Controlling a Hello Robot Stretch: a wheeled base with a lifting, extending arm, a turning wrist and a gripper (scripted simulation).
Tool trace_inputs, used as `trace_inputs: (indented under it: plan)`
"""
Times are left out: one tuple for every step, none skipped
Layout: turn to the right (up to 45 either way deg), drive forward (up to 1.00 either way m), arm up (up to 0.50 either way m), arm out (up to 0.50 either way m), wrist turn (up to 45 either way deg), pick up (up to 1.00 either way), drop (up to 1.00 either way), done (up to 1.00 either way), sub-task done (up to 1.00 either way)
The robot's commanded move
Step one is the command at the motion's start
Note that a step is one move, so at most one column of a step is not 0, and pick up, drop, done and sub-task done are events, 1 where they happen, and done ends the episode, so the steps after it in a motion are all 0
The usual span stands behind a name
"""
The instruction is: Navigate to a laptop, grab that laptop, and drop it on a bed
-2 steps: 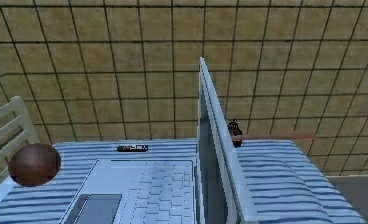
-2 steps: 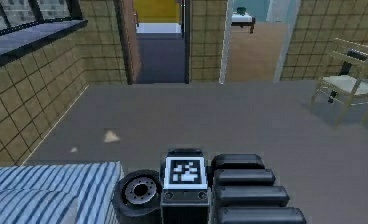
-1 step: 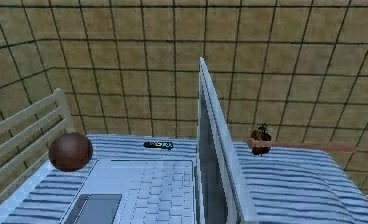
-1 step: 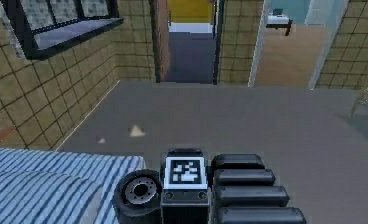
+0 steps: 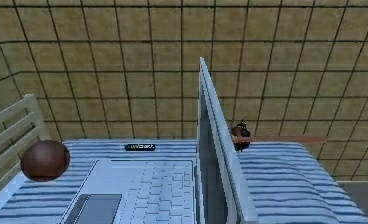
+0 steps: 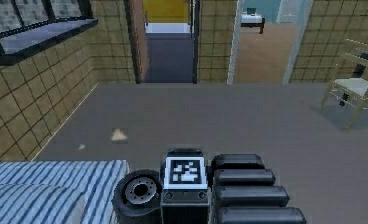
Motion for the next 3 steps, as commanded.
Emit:
trace_inputs:
  plan:
    - [-45.0,0.00,0.00,0.00,0.0,0.00,0.00,0.00,0.00]
    - [-27.0,0.00,0.00,0.00,0.0,0.00,0.00,0.00,0.00]
    - [-3.0,0.00,0.00,0.00,0.0,0.00,0.00,0.00,0.00]
